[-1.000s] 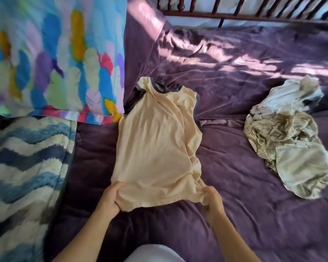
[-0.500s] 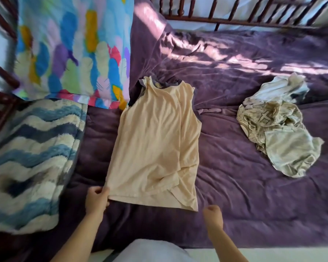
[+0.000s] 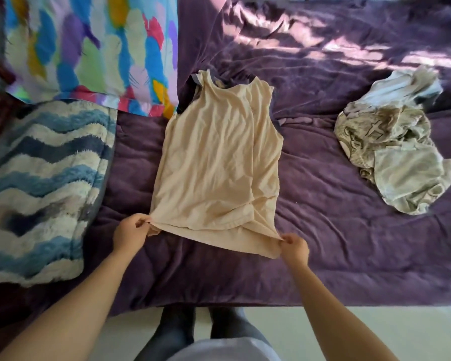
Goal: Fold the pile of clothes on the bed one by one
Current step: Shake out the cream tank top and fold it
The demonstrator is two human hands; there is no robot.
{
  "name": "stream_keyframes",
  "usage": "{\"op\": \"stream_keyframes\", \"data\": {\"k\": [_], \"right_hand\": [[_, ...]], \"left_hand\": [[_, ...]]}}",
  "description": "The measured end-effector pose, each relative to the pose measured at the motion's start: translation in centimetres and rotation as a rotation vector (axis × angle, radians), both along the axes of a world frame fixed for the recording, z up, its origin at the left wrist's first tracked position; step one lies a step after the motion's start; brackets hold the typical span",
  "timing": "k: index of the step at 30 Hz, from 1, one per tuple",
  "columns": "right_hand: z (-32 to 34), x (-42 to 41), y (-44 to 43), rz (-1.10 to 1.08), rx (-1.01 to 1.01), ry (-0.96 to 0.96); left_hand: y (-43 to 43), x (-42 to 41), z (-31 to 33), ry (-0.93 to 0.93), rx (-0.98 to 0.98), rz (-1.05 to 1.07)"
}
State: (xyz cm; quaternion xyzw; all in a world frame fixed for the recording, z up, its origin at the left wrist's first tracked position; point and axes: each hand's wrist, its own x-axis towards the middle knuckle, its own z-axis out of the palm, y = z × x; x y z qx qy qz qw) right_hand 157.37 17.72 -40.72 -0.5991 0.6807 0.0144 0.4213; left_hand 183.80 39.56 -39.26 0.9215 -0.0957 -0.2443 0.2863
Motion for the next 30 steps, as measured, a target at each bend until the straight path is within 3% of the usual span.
{"op": "stream_keyframes", "data": {"k": [3, 5, 7, 9, 11, 13, 16, 19, 22, 26, 30], "right_hand": [[2.4, -2.4, -1.4, -0.529, 0.004, -0.36], [3.8, -4.9, -1.6, -0.66, -0.052, -0.462], [4.8, -7.3, -1.1, -0.457, -0.107, -0.319], [4.3, -8.3, 0.2, -0.288, -0.005, -0.151], [3.6, -9.1, 1.5, -0.296, 0.091, -0.092], [2.5, -8.7, 2.4, -0.334, 0.065, 0.091], [2.3, -6.0, 4.0, -0.231, -0.024, 0.204], [2.0, -3.1, 4.5, 0.135, -0.154, 0.237], [1.4, -0.7, 4.2, 0.423, -0.201, 0.269], [-0.1, -0.7, 2.6, 0.499, -0.132, 0.405], [-0.8, -2.1, 0.7, 0.584, -0.107, 0.544]], "left_hand": [[0.1, 0.9, 1.8, 0.099, -0.279, 0.293], [1.1, 1.9, 3.1, 0.082, -0.416, 0.436], [2.5, 2.3, 4.1, 0.035, -0.436, 0.455], [4.1, 2.1, 4.0, 0.013, -0.396, 0.417], [4.9, 1.5, 3.1, 0.008, -0.311, 0.309], [4.4, 0.8, 2.3, 0.057, -0.284, 0.185], [2.6, -0.6, 1.6, 0.108, -0.26, 0.109], [1.7, -1.2, 0.2, 0.024, -0.083, 0.104], [1.4, -1.1, -0.4, 0.11, -0.033, 0.169], [1.5, 0.0, -0.5, 0.237, -0.121, 0.251], [1.9, -0.6, -0.7, 0.266, -0.093, 0.189]]}}
